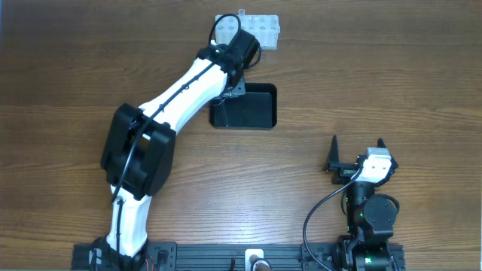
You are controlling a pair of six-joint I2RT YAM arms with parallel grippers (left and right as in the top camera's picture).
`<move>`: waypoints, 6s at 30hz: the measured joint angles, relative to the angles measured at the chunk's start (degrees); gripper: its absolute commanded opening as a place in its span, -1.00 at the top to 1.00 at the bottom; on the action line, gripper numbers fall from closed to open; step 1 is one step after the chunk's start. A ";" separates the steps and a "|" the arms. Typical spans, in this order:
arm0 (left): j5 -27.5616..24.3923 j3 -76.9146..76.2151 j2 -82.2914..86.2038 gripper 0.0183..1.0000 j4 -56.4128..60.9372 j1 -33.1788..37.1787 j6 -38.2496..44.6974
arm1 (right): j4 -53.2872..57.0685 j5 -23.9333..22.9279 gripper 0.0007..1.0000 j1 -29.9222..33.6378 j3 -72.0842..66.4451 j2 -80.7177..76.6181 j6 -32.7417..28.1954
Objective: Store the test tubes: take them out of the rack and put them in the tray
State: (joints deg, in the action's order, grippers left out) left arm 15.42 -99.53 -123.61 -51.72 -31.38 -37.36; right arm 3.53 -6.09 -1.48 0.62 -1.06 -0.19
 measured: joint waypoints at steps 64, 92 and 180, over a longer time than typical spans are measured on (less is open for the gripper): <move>-13.16 -6.43 -8.81 -0.71 48.57 10.08 31.95 | 0.00 0.02 -0.98 0.00 0.00 0.00 -0.02; -16.96 -6.43 -10.01 0.15 50.31 9.55 33.35 | 0.00 0.00 -0.99 0.00 0.00 0.00 -0.02; -13.86 -8.37 18.95 0.96 8.44 5.60 27.58 | 0.00 0.00 -0.98 0.00 0.00 0.00 0.02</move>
State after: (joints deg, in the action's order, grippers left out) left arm 1.56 -107.90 -104.66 -43.29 -25.78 -9.78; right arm 3.53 -6.09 -1.48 0.62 -1.06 -0.16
